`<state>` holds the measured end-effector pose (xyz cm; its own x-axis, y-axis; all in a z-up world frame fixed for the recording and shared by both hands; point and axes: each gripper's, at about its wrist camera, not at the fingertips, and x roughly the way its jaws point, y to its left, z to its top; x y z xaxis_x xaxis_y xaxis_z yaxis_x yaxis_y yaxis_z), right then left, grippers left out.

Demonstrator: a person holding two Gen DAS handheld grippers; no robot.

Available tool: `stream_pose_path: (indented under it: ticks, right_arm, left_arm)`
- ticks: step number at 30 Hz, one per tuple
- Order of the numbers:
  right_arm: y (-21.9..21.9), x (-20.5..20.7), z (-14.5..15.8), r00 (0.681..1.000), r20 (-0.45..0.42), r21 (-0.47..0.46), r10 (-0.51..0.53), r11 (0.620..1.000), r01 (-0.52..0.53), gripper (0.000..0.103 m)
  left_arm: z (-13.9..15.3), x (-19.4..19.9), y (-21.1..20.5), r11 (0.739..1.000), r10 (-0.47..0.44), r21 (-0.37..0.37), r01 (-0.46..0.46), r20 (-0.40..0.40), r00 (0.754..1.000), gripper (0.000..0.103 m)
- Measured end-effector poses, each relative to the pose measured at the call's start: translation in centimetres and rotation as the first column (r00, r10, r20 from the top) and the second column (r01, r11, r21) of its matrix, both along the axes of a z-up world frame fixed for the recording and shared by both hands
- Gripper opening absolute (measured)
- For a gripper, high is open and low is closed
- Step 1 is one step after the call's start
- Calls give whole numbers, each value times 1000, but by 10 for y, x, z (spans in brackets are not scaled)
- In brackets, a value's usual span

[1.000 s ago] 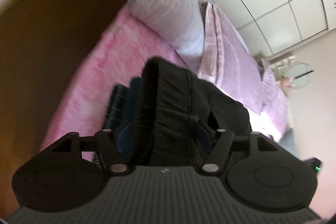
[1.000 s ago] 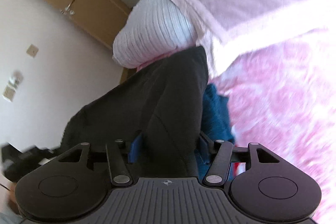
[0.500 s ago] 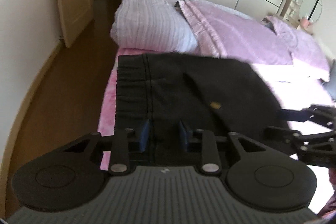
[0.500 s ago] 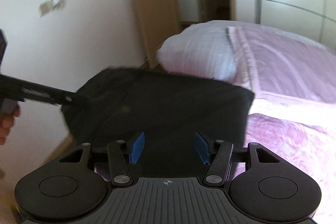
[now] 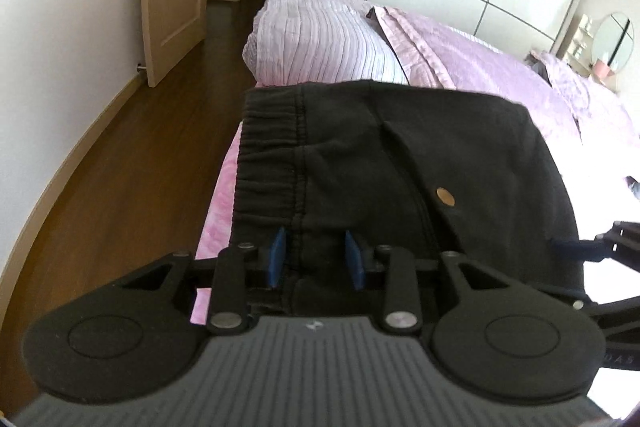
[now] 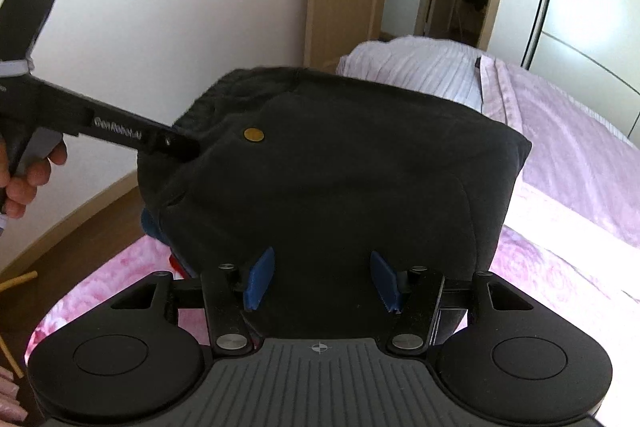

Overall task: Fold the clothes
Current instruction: 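Lower the trousers onto the blue and red clothes stack with both grippers, then open both grippers and pull them back from the stack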

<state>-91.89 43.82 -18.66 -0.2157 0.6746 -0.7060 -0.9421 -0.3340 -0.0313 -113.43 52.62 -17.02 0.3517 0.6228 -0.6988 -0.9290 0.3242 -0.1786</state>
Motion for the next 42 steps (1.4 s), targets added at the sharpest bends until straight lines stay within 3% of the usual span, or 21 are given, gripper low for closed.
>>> stream_pose_path:
  ticks: [3, 8, 12, 14, 19, 33, 42]
  right_arm:
    - [3, 4, 0, 999, -36, -43, -33, 999, 31, 57]
    - [13, 1, 5, 999, -17, -52, -49, 998, 48, 58]
    - [18, 6, 15, 990, -85, -115, -116, 988, 106, 58]
    - [16, 11, 19, 981, -128, -137, -146, 982, 128, 58]
    - [9, 22, 30, 953, -214, -186, -214, 967, 176, 59]
    - [-28, 38, 71, 909, -185, -224, -374, 916, 331, 60]
    - [-63, 43, 102, 918, -137, -157, -371, 924, 350, 60]
  left_arm:
    - [-4, 2, 2, 1000, 5, 8, -4, -15, 1000, 31]
    - [4, 9, 3, 999, 40, 3, -40, -33, 999, 30]
    - [18, 19, 3, 998, 61, -18, -63, -81, 995, 30]
    - [27, 25, 2, 996, 77, -33, -81, -109, 991, 35]
    - [51, 32, -12, 992, 108, -48, -114, -105, 989, 36]
    - [105, 49, -78, 991, 133, -4, -135, -131, 982, 43]
    - [132, 73, -124, 990, 139, 42, -134, -162, 977, 48]
